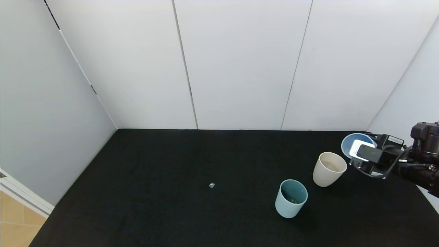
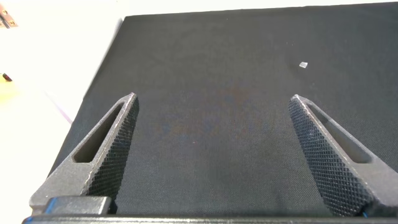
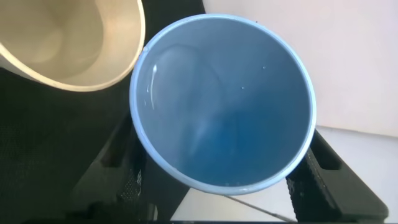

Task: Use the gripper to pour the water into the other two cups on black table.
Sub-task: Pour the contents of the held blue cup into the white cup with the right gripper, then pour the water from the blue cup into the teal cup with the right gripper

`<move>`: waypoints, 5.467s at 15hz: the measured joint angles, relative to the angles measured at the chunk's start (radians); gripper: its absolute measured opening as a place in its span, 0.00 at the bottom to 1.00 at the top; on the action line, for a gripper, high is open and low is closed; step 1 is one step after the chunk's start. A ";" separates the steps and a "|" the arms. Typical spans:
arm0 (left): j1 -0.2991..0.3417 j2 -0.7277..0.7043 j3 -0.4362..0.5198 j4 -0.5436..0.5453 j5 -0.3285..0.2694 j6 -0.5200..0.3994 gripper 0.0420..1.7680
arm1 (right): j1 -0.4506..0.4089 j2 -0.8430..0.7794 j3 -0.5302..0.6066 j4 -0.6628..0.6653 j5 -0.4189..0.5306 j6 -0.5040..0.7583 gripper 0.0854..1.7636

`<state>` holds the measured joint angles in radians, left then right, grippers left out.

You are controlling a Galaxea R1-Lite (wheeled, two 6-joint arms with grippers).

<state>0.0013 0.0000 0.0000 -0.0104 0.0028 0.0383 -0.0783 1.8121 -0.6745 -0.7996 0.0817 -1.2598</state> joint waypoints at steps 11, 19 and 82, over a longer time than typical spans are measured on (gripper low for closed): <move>0.000 0.000 0.000 0.000 0.000 0.000 0.97 | 0.014 0.013 -0.006 -0.006 -0.037 -0.119 0.71; 0.000 0.000 0.000 0.000 0.000 0.000 0.97 | 0.021 0.013 -0.022 -0.007 -0.038 -0.172 0.71; 0.000 0.000 0.000 0.000 0.000 0.000 0.97 | 0.488 -0.271 0.017 0.346 -0.302 0.173 0.71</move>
<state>0.0013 -0.0004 0.0000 -0.0100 0.0028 0.0379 0.4098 1.5413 -0.6577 -0.4540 -0.2202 -1.0872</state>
